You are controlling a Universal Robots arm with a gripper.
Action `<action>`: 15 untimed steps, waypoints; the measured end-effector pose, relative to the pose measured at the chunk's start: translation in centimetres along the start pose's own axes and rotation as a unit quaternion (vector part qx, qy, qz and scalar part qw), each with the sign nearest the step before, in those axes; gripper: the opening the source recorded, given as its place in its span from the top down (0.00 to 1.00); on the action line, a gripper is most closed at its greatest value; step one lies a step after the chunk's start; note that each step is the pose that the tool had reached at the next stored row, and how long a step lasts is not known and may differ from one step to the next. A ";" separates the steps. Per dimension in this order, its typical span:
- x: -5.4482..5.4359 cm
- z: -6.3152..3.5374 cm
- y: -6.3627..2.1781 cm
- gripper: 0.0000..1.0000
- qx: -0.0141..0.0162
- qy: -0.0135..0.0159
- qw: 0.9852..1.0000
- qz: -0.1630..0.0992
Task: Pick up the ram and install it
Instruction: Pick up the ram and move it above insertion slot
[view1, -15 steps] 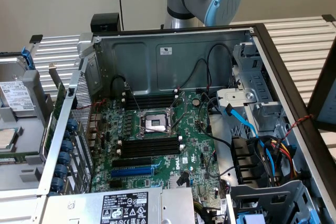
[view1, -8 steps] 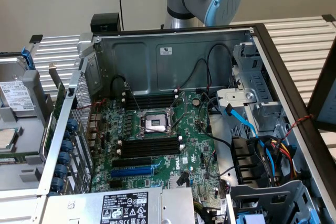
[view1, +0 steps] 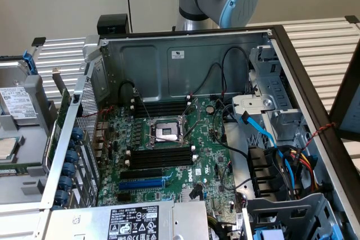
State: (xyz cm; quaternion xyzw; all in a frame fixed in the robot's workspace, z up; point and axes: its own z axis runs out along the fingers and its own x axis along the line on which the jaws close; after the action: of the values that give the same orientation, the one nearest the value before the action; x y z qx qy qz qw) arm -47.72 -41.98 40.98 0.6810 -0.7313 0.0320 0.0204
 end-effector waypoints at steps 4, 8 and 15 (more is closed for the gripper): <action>0.0 -0.07 0.00 0.88 0.000 -0.008 1.000 0.000; 0.0 -0.06 -0.01 0.88 0.000 -0.008 1.000 0.000; 0.0 -0.09 -0.77 0.88 0.000 -0.008 1.000 0.002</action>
State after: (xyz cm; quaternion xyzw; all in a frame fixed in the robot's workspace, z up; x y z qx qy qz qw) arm -46.94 -41.99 41.08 0.6802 -0.7324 0.0266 0.0139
